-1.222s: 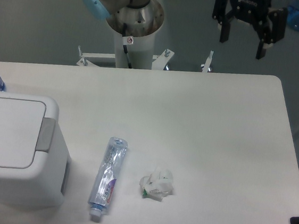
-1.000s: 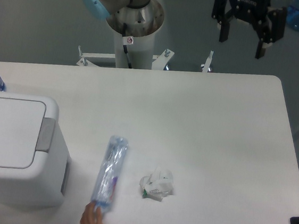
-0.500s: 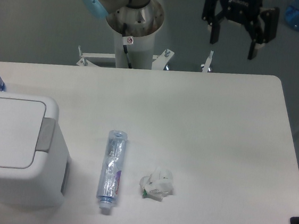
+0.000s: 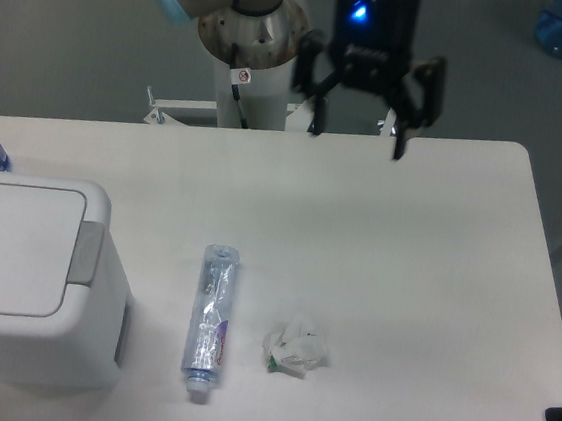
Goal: Open the trash can
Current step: 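Move the open gripper down and over toward the trash can lid, then lower the gripper onto the lid edge and push it open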
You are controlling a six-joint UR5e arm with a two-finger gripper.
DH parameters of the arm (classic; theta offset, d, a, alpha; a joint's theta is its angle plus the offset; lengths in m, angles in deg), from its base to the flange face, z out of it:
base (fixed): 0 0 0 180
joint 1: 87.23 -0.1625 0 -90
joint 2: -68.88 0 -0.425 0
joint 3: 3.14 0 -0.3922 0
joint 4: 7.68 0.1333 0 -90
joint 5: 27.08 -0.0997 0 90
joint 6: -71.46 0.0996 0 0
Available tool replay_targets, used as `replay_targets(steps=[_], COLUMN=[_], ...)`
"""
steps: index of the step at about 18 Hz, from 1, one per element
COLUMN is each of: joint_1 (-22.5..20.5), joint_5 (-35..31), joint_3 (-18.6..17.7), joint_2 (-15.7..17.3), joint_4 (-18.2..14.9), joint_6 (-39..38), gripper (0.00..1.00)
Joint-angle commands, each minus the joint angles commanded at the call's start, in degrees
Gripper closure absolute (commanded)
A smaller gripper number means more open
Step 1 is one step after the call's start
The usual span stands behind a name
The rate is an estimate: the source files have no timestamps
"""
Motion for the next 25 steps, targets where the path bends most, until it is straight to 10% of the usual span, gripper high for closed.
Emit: replay_targets(steps=[5,25], joint_1=[5.98,12.75], joint_5=[0.70,3.69], joint_3=[-0.35,-1.50], joint_2=[-2.11,-7.56], joint_4=[1.59,6.34], joint_6=[-14.27,-25.71], gripper=[0.00,0.00])
